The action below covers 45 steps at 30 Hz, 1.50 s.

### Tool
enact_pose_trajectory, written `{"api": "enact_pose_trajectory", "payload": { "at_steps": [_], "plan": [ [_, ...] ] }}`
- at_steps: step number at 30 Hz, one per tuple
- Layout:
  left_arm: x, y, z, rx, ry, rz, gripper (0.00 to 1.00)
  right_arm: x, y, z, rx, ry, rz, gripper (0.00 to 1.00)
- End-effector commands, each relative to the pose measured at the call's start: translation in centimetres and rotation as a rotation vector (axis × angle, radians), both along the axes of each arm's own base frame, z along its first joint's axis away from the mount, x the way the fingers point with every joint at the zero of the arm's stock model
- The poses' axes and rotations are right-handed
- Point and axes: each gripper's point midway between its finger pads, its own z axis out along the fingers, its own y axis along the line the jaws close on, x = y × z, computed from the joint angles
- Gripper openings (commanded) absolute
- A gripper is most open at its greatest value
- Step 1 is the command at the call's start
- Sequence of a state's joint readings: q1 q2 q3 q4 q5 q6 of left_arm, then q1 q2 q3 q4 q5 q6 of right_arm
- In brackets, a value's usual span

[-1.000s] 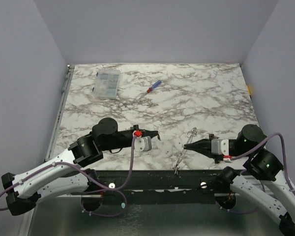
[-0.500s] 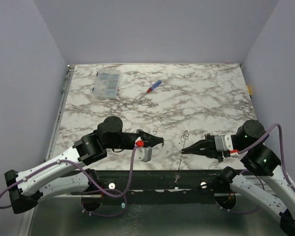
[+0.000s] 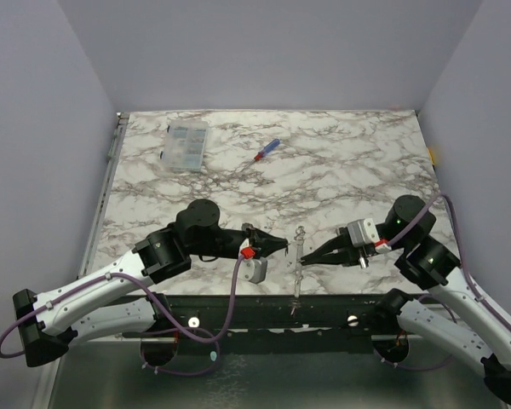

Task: Put the keys on the keyring

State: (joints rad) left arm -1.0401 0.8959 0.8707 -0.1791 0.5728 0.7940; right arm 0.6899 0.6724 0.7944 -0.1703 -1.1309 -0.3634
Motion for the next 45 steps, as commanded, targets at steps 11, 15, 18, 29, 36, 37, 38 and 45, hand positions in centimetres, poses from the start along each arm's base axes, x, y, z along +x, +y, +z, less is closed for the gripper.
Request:
{"api": "enact_pose_trajectory", "payload": {
  "at_steps": [11,15,18,29,36,37,38,45],
  "plan": [
    [-0.4,0.4,1.1,-0.052,0.013,0.001,0.00,1.4,1.4,-1.7,0.029,-0.011,0.025,0.01],
    [0.0,0.4,0.4,-0.042,0.007,0.019,0.00,1.7,1.5,-1.6,0.038,-0.022,0.008,0.01],
    [0.0,0.2,0.2,-0.035,0.008,0.017,0.00,2.5,1.2,-1.0,0.095,-0.028,-0.032,0.01],
    [0.9,0.1,-0.1,-0.022,-0.001,0.054,0.00,3.8,-0.3,1.8,0.063,0.083,-0.005,0.01],
    [1.0,-0.1,0.7,-0.032,-0.021,0.048,0.00,1.9,-1.0,1.0,0.037,0.171,0.065,0.01],
    [0.9,-0.2,0.8,-0.034,-0.021,0.042,0.00,1.8,-1.0,0.8,0.034,0.181,0.068,0.00],
    [0.8,-0.3,1.0,-0.037,-0.022,0.034,0.00,1.8,-1.0,0.7,0.034,0.188,0.065,0.01],
    [0.8,-0.9,1.7,-0.043,-0.030,0.010,0.00,1.7,-1.0,0.5,0.046,0.187,0.068,0.01]
  ]
}}
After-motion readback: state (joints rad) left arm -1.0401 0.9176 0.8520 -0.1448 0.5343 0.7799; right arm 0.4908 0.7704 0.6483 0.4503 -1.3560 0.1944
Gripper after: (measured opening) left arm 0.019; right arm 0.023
